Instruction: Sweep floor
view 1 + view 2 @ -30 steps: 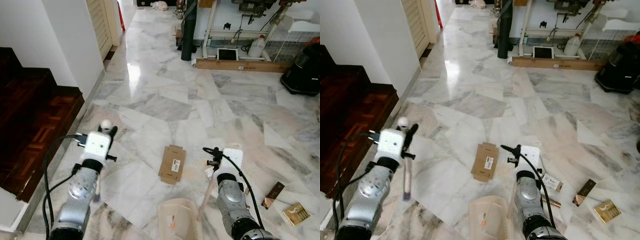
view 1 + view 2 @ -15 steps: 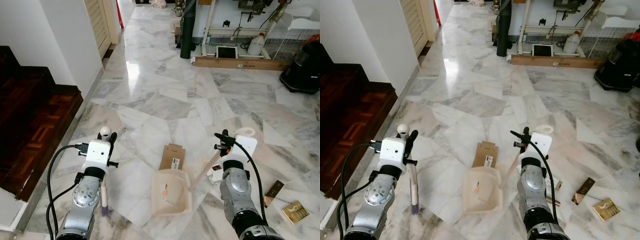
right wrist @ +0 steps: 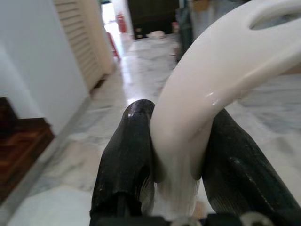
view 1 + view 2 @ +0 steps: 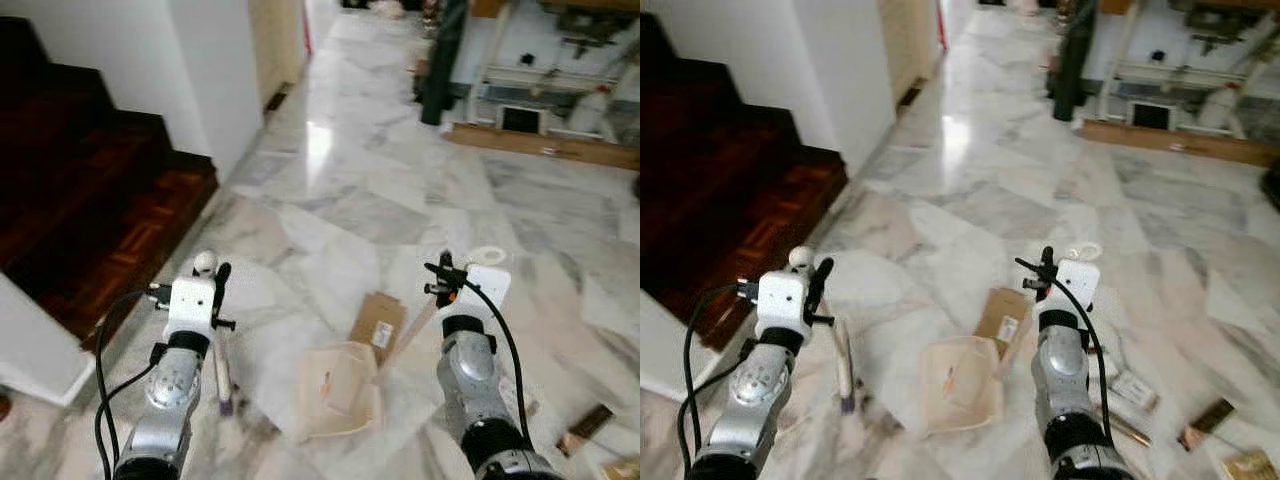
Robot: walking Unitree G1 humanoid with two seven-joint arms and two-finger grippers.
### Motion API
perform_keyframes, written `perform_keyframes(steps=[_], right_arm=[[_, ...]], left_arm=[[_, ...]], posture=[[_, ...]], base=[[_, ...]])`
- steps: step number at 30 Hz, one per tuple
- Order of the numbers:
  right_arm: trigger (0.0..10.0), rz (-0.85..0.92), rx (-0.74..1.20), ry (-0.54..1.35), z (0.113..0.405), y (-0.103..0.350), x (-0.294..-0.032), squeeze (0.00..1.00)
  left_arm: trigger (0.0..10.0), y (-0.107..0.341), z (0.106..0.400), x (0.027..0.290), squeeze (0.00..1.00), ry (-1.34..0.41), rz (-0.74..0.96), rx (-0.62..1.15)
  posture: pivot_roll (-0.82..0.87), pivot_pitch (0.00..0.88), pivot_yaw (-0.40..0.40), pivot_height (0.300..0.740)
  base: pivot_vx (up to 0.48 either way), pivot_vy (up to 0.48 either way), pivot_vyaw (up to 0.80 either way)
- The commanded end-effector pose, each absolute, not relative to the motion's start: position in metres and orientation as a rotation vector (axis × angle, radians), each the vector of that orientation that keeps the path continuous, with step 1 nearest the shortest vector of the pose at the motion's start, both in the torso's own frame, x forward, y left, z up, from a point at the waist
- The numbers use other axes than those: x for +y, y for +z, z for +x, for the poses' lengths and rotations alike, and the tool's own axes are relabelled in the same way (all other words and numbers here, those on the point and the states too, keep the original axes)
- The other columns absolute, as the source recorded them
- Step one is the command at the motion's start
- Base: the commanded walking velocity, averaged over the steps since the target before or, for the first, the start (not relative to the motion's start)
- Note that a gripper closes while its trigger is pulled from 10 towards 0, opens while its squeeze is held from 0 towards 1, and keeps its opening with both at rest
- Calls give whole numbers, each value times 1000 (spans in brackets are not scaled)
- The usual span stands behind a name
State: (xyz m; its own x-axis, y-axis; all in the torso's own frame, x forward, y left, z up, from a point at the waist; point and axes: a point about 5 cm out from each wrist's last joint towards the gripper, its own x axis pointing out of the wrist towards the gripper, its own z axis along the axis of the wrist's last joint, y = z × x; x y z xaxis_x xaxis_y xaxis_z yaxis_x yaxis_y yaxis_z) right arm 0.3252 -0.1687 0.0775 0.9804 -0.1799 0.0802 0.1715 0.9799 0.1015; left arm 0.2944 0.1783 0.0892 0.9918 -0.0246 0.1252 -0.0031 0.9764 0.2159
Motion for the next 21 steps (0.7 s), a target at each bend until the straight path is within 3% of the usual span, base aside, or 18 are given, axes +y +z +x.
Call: perform_keyframes(steps=[1, 21], right_arm=[[10000, 101, -139, -171, 327, 87, -168, 0], [10000, 125, -129, -153, 329, 88, -167, 0]], left_arm=[[10000, 97, 297, 180, 0, 1, 219, -174], [10000, 92, 295, 181, 0, 28, 198, -161]], posture=[[99, 0, 33, 740], [113, 0, 21, 740]], base=[[0, 0, 794], [0, 0, 798]])
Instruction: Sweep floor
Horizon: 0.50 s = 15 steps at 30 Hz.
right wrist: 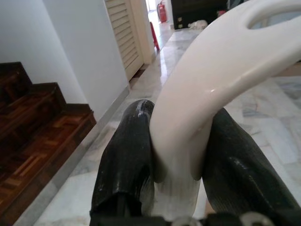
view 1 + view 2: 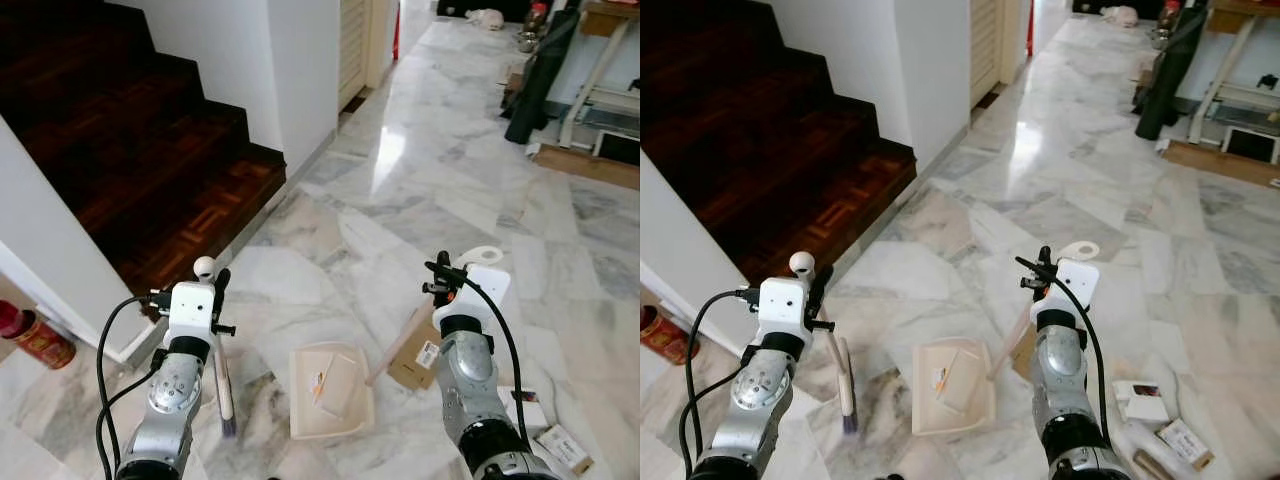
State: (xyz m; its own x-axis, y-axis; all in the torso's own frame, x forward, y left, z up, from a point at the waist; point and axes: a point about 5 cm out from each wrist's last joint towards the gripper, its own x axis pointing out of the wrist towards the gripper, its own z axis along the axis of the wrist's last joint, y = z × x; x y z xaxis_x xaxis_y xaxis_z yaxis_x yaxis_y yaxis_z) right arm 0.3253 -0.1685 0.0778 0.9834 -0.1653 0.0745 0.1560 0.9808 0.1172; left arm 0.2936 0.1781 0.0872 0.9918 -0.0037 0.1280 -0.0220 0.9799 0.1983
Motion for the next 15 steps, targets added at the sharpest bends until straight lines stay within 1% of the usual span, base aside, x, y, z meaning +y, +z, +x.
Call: perform_keyframes(steps=[1, 6, 10, 15], right_arm=[[10000, 125, -129, -153, 328, 88, -167, 0], [10000, 123, -127, -146, 330, 89, -166, 0], [10000, 123, -130, -148, 330, 90, -167, 0], [10000, 125, -130, -155, 330, 89, -169, 0]], left_arm=[[10000, 92, 294, 179, 0, 24, 196, -163], [10000, 93, 296, 178, 0, 21, 184, -162], [10000, 94, 296, 179, 0, 27, 181, -164], [10000, 94, 296, 176, 0, 16, 191, -165]], posture=[[115, 0, 20, 740], [121, 0, 14, 740], [115, 0, 19, 740], [117, 0, 23, 740]], base=[[0, 0, 800], [0, 0, 800], [0, 355, 800], [0, 0, 800]])
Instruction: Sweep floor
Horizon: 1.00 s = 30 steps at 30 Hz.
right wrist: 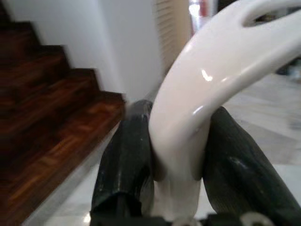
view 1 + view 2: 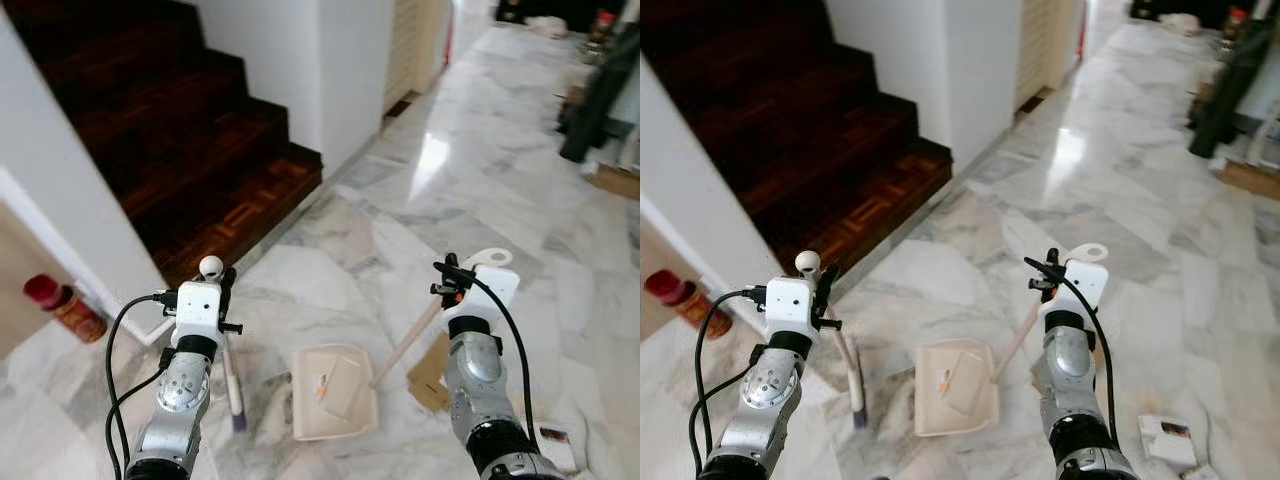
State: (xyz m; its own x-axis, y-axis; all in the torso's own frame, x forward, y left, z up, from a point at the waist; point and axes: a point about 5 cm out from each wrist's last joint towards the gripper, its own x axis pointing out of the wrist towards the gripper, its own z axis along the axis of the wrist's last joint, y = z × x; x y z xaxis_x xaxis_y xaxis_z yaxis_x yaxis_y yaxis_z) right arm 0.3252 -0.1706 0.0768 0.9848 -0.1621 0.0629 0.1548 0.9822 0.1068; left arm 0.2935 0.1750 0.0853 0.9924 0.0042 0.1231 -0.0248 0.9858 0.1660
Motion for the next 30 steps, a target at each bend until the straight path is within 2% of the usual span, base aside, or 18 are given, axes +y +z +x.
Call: perform_keyframes(steps=[1, 30], right_arm=[[10000, 125, -129, -156, 329, 89, -169, 0], [10000, 123, -131, -161, 332, 93, -170, 0]], left_arm=[[10000, 94, 296, 176, 0, 15, 191, -166], [10000, 99, 299, 168, 0, 4, 176, -177]], posture=[[117, 0, 23, 740], [108, 52, 19, 740]], base=[[0, 0, 800], [0, 0, 793]])
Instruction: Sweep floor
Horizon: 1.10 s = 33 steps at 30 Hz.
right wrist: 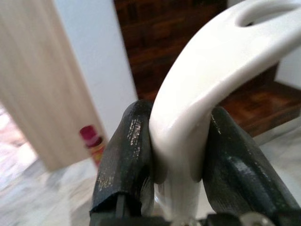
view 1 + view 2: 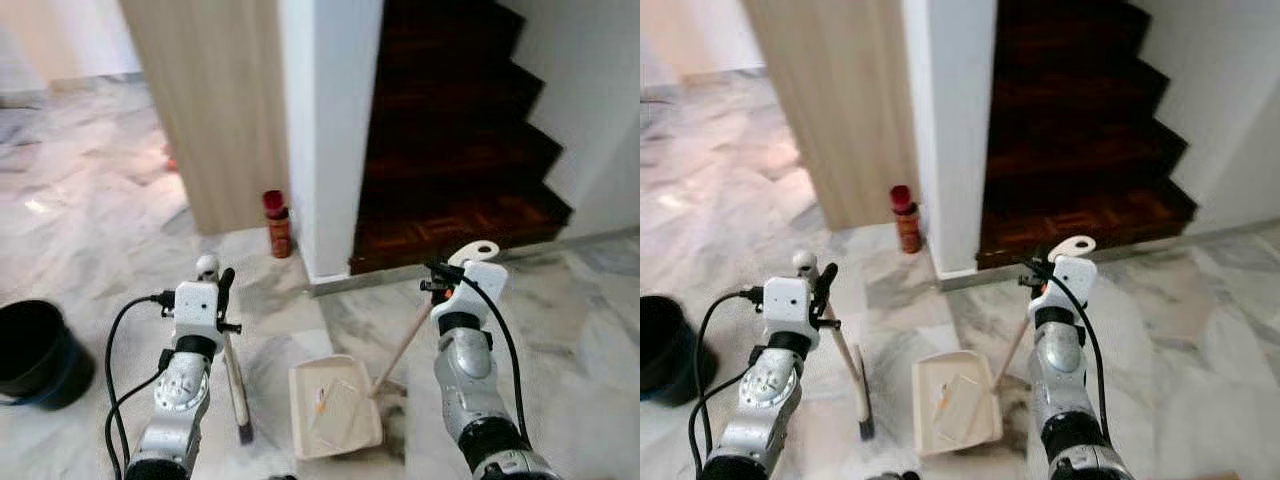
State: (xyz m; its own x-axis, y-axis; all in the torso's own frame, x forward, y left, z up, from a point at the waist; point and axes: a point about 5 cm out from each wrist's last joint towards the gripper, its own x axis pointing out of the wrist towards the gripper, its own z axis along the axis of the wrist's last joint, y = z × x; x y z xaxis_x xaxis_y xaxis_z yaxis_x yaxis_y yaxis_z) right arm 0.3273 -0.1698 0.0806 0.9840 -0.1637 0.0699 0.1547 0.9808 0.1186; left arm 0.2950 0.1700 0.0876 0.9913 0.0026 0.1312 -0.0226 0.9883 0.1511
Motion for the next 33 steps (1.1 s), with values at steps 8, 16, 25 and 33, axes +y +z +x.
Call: perform_keyframes(steps=[8, 16, 25, 33], right_arm=[[10000, 139, -104, -161, 332, 89, -168, 0], [10000, 143, -83, -159, 331, 87, -166, 0], [10000, 151, -60, -160, 331, 84, -166, 0], [10000, 151, -47, -154, 331, 83, -166, 0]], left_arm=[[10000, 99, 299, 169, 0, 6, 176, -174], [10000, 99, 298, 169, 0, 0, 169, -170], [10000, 98, 298, 168, 0, 2, 160, -166], [10000, 98, 298, 167, 0, 2, 158, -164]], posture=[[113, 63, 22, 740], [118, 70, 24, 740], [117, 72, 21, 740], [118, 70, 21, 740]], base=[[0, 0, 347], [0, 0, 0], [0, 0, 0], [0, 274, 0]])
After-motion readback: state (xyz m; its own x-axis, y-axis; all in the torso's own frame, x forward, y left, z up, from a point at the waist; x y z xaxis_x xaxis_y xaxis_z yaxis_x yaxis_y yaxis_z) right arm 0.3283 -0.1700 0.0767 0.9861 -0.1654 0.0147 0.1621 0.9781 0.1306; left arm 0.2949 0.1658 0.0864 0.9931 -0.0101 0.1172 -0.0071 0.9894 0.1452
